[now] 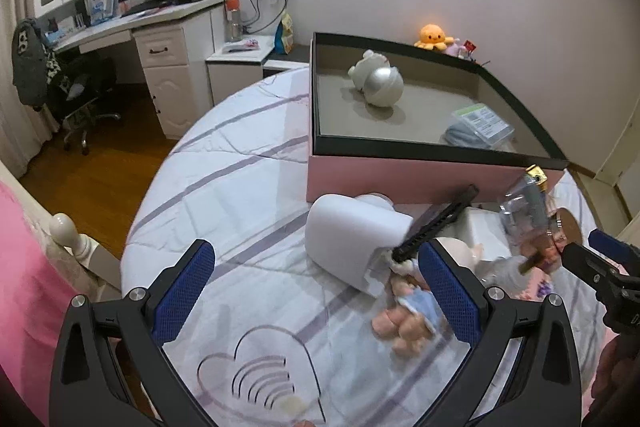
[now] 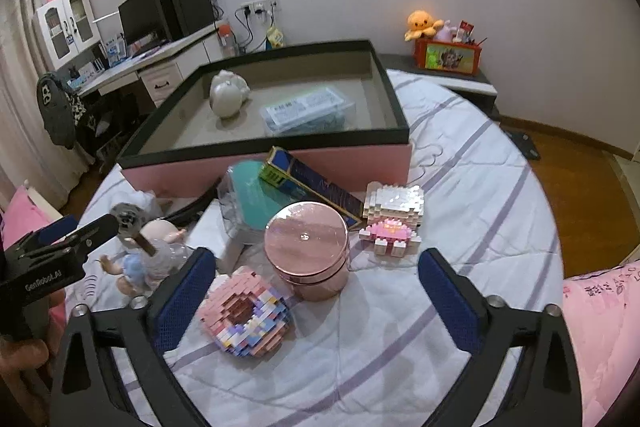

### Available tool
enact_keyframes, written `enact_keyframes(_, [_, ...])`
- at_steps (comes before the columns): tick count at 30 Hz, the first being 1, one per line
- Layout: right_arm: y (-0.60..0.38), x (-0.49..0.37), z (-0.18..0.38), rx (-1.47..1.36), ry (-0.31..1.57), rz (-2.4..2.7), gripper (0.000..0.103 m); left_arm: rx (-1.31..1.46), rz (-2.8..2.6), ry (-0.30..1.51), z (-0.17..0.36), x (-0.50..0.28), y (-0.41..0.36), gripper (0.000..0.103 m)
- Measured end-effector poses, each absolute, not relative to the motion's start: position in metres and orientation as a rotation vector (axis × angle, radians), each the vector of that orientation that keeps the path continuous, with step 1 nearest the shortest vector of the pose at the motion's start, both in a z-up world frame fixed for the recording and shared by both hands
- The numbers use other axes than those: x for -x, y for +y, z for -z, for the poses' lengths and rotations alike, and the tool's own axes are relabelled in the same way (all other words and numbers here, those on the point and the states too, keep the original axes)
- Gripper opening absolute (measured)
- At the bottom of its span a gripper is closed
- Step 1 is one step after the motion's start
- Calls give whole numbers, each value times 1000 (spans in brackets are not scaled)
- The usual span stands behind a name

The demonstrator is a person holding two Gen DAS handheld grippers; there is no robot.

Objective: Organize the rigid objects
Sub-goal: 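Grasp the white hair-dryer toy with the left tool while the right tool grasps the rose-gold jar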

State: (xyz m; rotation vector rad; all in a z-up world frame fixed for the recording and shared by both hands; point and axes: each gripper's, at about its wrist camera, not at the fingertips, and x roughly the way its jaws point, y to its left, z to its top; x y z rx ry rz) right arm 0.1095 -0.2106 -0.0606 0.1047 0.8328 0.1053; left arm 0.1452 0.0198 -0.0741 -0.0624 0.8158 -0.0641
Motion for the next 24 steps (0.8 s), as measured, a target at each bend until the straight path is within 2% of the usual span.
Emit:
enact_keyframes(4, [-212,-120,70,-107,863,-114,87,67,73,839,84,-159,19,103])
enact_keyframes(6, [-212,-125,75,-111,875,-118,74,69,80,855,89,-166,19,102])
enact_keyframes(7, [-213,-127,77,-111,879,-120,73,76,89,859,91,-169,19,101])
enact_keyframes(9, [-212,-130,79,-106,888,-132,66,107,132,867,93,-173,19,85])
enact_keyframes(10, [-211,-130,80,-104,891,-135,64,127,160,873,94,-175,19,80])
enact_keyframes(12, [-212,-130,80,-119,887,-154,55,142,201,875,92,-174,16,60])
enact_keyframes(14, [-212,-128,78,-117,882,-155,50,129,207,870,90,-172,13,60])
enact_keyframes(24, [-219,-113,63,-134,861,-175,50,127,174,825,76,-149,28,60])
